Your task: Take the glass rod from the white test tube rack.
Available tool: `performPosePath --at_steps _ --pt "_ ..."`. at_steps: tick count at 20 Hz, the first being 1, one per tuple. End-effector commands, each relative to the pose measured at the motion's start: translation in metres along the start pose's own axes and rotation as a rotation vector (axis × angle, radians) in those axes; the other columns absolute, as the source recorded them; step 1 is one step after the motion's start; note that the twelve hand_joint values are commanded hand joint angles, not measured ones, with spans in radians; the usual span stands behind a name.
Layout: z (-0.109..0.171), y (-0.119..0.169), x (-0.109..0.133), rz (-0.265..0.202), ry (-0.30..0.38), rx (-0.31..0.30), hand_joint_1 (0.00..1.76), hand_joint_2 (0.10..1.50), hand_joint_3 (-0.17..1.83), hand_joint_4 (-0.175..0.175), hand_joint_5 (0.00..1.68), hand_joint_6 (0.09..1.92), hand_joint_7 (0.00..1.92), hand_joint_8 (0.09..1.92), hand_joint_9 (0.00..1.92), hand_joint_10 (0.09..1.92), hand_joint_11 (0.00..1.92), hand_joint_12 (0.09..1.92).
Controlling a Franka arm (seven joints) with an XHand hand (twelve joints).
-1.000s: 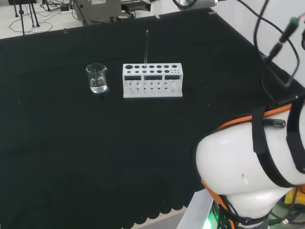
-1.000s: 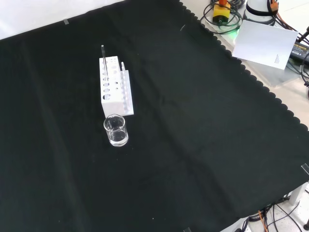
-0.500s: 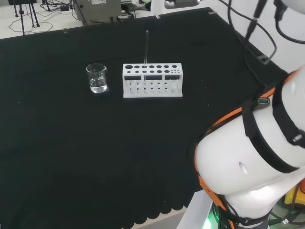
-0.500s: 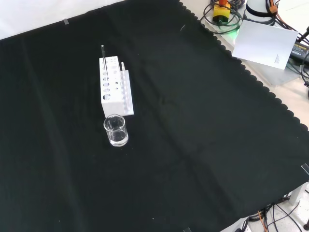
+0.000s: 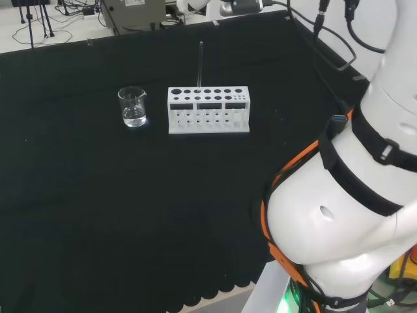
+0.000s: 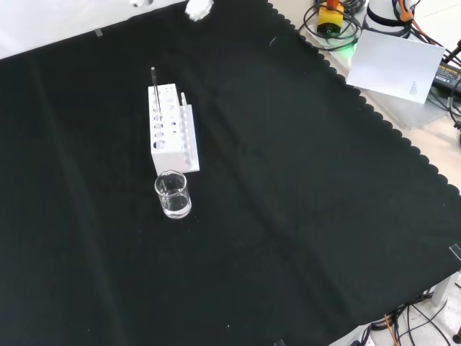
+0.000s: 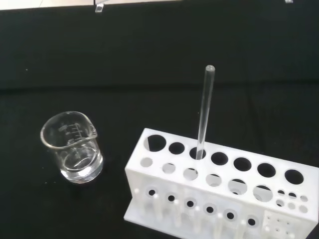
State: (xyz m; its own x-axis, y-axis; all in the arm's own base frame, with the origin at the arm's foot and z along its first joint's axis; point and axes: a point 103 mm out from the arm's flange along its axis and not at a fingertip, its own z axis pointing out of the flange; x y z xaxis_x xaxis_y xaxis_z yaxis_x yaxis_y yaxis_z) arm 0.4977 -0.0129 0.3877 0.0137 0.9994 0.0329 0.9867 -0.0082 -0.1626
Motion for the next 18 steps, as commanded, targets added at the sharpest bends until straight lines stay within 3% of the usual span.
performPosePath --at_steps 1,5,10,12,18 --pt "0.021 0.045 -0.025 -0.013 0.004 0.002 0.58 0.89 0.48 -0.152 0.35 0.1 0.29 0.88 0.52 0.87 0.02 1.45" --pt "0.034 0.063 -0.035 -0.015 0.005 0.019 0.59 0.89 0.48 -0.159 0.4 0.19 0.37 0.89 0.59 0.84 0.09 1.44" --pt "0.055 0.076 -0.041 -0.035 0.004 0.026 0.61 0.89 0.47 -0.168 0.28 0.6 0.46 0.91 0.66 0.84 0.12 1.43" --pt "0.063 0.079 -0.043 -0.037 0.003 0.036 0.61 0.89 0.48 -0.171 0.27 0.69 0.5 0.93 0.68 0.85 0.12 1.43" --pt "0.081 0.087 -0.045 -0.037 0.011 0.067 0.62 0.89 0.48 -0.175 0.27 0.8 0.56 0.96 0.75 0.87 0.13 1.43"
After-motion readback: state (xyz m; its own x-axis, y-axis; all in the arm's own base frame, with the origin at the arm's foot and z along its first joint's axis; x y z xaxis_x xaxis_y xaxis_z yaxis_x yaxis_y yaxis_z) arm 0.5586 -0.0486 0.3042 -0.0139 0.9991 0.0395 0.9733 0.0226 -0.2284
